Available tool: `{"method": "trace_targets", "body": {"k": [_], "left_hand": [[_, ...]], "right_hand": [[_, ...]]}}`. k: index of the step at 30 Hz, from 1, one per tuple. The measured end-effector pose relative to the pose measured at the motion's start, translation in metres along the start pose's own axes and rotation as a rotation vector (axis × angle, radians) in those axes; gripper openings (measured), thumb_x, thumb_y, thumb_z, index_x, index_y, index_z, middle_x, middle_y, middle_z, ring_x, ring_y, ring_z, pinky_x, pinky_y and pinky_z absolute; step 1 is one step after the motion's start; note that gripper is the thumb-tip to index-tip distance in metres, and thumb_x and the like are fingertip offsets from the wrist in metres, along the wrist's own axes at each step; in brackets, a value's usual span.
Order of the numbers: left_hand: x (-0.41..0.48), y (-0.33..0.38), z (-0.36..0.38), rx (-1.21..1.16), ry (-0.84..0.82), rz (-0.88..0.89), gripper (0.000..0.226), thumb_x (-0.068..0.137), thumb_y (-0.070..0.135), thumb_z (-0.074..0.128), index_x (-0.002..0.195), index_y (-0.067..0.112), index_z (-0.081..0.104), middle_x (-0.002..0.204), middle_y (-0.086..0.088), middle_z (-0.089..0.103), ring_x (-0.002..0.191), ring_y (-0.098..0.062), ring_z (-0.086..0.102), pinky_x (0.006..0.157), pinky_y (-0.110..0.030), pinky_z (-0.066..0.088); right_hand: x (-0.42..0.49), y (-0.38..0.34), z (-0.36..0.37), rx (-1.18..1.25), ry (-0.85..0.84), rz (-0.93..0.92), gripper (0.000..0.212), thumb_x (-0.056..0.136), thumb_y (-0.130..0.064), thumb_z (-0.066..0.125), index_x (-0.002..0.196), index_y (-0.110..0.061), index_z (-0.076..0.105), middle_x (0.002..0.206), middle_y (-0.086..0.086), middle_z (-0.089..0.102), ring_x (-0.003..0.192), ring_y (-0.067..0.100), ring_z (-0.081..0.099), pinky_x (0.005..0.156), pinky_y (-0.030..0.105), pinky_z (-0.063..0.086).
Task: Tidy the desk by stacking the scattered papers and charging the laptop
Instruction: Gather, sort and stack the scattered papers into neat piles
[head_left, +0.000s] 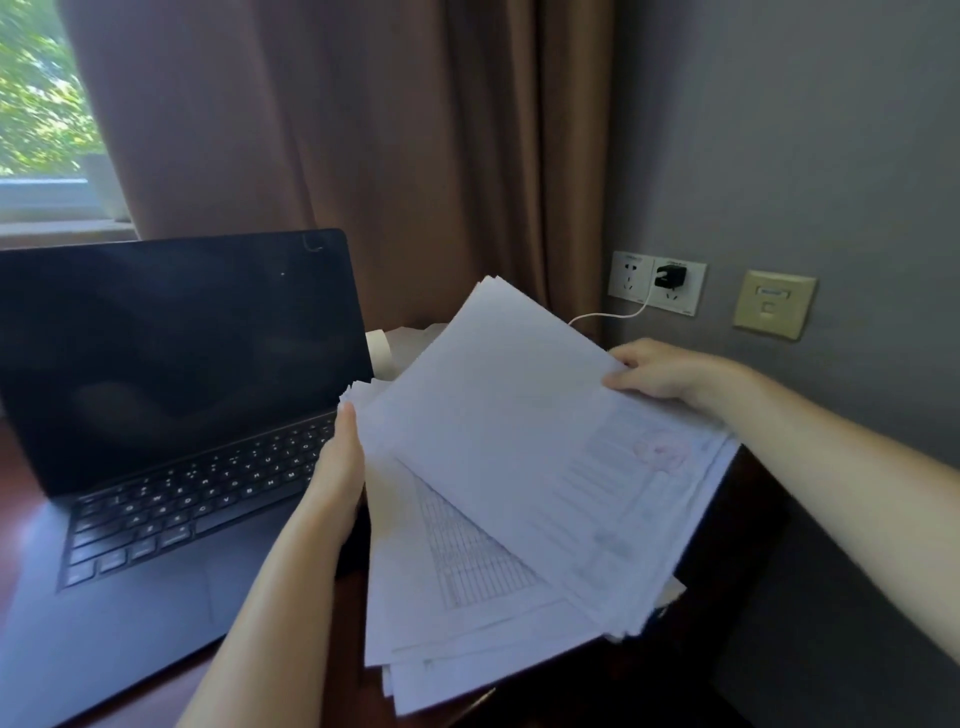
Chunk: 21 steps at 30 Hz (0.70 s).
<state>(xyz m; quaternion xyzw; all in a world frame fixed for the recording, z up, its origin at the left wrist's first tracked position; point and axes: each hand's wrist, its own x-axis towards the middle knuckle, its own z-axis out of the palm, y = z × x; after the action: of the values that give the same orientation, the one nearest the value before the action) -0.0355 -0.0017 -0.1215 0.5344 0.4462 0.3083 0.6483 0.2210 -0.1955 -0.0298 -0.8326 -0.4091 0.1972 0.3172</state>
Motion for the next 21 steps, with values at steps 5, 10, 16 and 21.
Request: {"method": "trace_targets", "body": {"k": [5, 10, 16, 21], "left_hand": [[-0.017, 0.009, 0.005, 0.125, 0.009, 0.084, 0.066, 0.085, 0.059, 0.047, 0.123, 0.006, 0.057, 0.114, -0.009, 0.063, 0.103, -0.029, 0.061, 0.092, -0.04, 0.049], [-0.014, 0.006, 0.008, 0.296, 0.051, 0.171, 0.012, 0.089, 0.012, 0.059, 0.094, 0.002, 0.059, 0.087, -0.012, 0.06, 0.066, -0.02, 0.053, 0.06, -0.028, 0.041], [-0.009, -0.001, 0.01, 0.371, 0.055, 0.208, 0.032, 0.082, 0.012, 0.063, 0.11, -0.003, 0.057, 0.099, -0.016, 0.065, 0.073, -0.022, 0.059, 0.052, -0.026, 0.04], [-0.012, -0.003, 0.015, 0.344, 0.107, 0.297, 0.04, 0.083, 0.011, 0.063, 0.119, 0.003, 0.047, 0.102, -0.006, 0.056, 0.074, -0.013, 0.051, 0.053, -0.027, 0.036]], "right_hand": [[-0.018, -0.005, 0.063, 0.25, 0.023, 0.111, 0.014, 0.094, -0.003, 0.049, 0.092, -0.008, 0.063, 0.104, 0.015, 0.066, 0.079, 0.023, 0.063, 0.071, 0.028, 0.05], [-0.035, 0.001, 0.104, 0.228, 0.012, 0.072, 0.024, 0.093, -0.004, 0.041, 0.107, -0.001, 0.062, 0.102, 0.014, 0.064, 0.09, 0.023, 0.06, 0.064, 0.023, 0.044], [-0.009, 0.028, 0.068, -0.056, 0.178, 0.129, 0.028, 0.092, -0.013, 0.045, 0.109, 0.004, 0.059, 0.109, 0.014, 0.06, 0.1, 0.026, 0.055, 0.079, 0.03, 0.04], [0.025, 0.049, 0.041, 0.245, 0.353, 0.285, 0.056, 0.095, -0.016, 0.049, 0.145, -0.001, 0.027, 0.149, 0.013, 0.032, 0.134, 0.028, 0.035, 0.102, 0.029, 0.033]]}}
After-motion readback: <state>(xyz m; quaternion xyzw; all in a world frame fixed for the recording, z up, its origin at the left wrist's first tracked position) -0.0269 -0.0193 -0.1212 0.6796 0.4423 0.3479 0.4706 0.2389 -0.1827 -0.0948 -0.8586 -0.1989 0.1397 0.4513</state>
